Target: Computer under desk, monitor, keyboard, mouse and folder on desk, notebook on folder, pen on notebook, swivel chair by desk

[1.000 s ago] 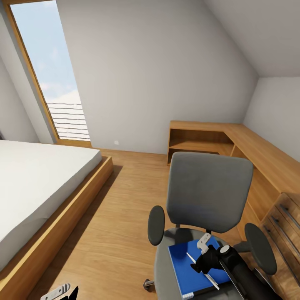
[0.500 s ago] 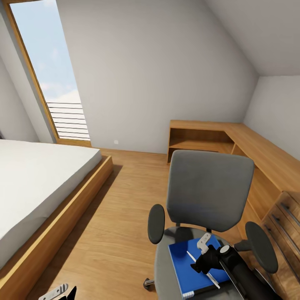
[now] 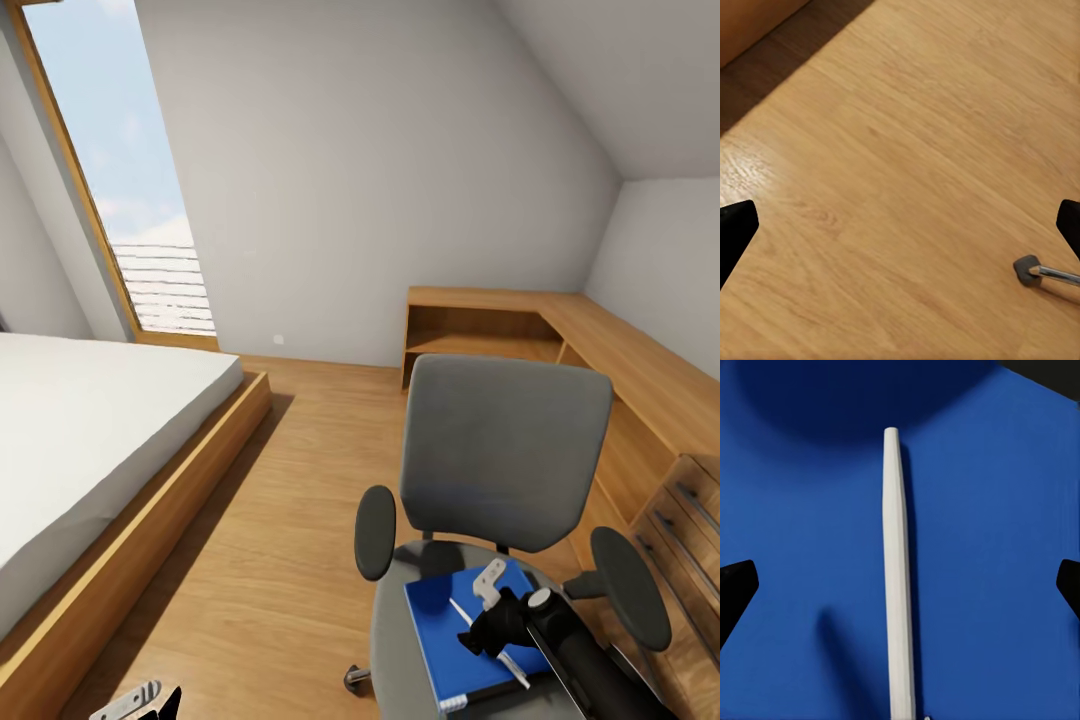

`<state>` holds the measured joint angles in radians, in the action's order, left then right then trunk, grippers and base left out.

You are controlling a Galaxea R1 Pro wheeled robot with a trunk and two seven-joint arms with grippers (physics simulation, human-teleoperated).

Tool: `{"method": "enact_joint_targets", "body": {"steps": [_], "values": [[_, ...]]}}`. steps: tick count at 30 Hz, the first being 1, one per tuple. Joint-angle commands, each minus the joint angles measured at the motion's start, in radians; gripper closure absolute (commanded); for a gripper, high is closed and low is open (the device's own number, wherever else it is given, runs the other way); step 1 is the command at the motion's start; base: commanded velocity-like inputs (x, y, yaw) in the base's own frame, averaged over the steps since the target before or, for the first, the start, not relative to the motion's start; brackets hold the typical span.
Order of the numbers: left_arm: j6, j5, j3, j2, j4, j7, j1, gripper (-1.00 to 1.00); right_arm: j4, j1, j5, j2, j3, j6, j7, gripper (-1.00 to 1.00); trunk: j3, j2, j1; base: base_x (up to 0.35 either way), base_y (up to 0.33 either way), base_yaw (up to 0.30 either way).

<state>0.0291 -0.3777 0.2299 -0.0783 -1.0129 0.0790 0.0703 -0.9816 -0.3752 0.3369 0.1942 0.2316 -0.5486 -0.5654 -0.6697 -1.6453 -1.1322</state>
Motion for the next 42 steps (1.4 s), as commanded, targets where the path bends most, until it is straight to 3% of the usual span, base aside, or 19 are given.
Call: {"method": "enact_joint_targets", "body": {"steps": [1, 11, 20, 42], "values": [[0.003, -0.01, 0.001, 0.0, -0.001, 0.005, 0.0, -1.0, -0.002, -0.001, 0.01, 0.001, 0.002, -0.002, -0.007, -1.0, -0.004, -0.008, -0.004, 0.0, 0.0, 0.0], [0.003, -0.01, 0.002, 0.0, -0.001, 0.005, 0.0, -1.0, -0.002, -0.001, 0.011, 0.001, 0.002, -0.002, -0.006, -1.0, -0.004, -0.008, -0.004, 0.0, 0.0, 0.0], [0.003, -0.01, 0.002, 0.0, -0.001, 0.005, 0.0, -1.0, -0.002, -0.001, 0.01, 0.001, 0.003, -0.002, -0.005, -1.0, -0.032, -0.071, -0.038, 0.0, 0.0, 0.0], [0.003, -0.01, 0.002, 0.0, 0.006, 0.005, 0.0, -1.0, -0.002, -0.001, 0.01, 0.001, 0.003, -0.004, -0.006, -1.0, -0.032, -0.071, -0.038, 0.0, 0.0, 0.0]]}}
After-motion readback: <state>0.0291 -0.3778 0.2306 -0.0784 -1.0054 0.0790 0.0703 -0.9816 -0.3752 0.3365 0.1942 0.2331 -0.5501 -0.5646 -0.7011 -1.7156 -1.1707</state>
